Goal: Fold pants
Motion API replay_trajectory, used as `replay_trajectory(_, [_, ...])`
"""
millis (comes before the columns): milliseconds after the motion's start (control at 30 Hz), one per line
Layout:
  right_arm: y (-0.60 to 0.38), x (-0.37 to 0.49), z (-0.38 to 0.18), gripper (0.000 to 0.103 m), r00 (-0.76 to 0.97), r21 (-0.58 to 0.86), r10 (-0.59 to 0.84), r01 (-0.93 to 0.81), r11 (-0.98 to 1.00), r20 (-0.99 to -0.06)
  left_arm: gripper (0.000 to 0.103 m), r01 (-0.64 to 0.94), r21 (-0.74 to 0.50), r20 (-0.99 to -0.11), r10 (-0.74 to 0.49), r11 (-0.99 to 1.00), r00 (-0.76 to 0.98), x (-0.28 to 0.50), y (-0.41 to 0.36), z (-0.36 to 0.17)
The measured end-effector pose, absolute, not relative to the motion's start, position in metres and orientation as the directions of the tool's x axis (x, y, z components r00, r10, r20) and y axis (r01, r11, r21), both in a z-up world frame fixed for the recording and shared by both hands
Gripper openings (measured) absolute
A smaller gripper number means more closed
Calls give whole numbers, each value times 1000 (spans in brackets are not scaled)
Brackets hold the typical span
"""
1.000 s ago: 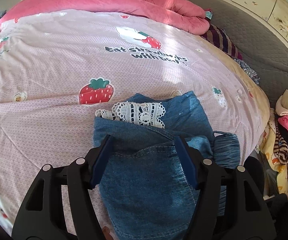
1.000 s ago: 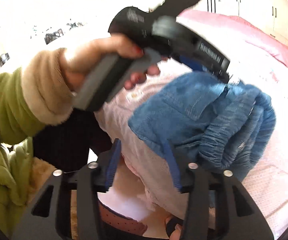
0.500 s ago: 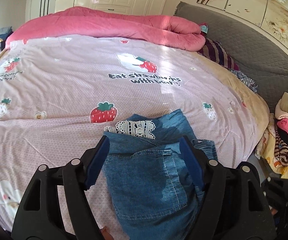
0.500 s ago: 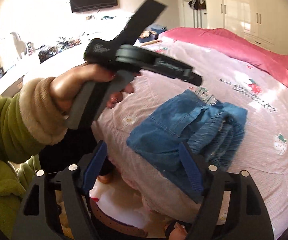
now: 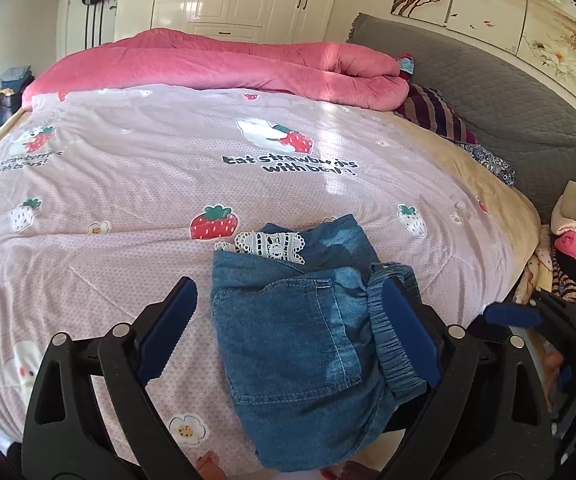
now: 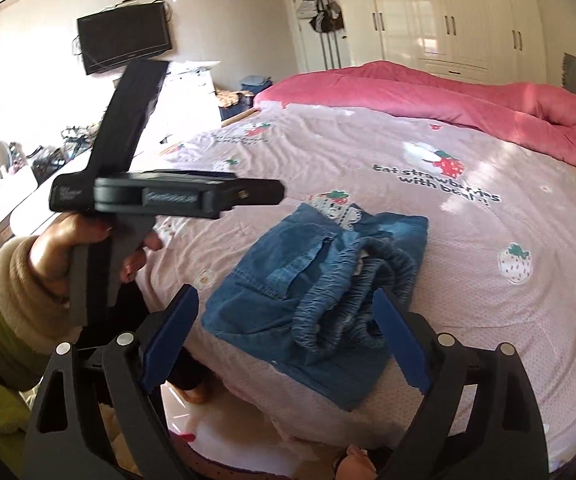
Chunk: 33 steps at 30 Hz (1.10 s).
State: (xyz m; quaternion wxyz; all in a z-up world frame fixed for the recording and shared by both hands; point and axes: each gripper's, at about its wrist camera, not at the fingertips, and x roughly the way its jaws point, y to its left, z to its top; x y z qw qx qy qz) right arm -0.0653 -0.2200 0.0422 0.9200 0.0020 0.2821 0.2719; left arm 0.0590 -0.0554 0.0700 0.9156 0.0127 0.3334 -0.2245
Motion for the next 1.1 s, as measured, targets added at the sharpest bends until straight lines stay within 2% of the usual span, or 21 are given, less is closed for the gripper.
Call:
replay_trajectory(267, [-235,-46,29,93,706,204,442,-400,894,-554,93,412,-97,-621,-378,906,686,51,-53,64])
replay_trajectory(667, [-235,-8,3,95,679,234,377,-296,926,-630,93,390,-114,-679,-358,914,641,62,-44,26])
replay_trajectory(900, [-239,13,-12,95,658,271,364,-244,931,-659,93,380,-136,-712,-357,915,605,68,-40,2])
replay_trajectory(1100, [-243,27,-23,95,631,345,415,-239,908,-655,93,385,-160,-719,-374,909,586,72,-41,-8])
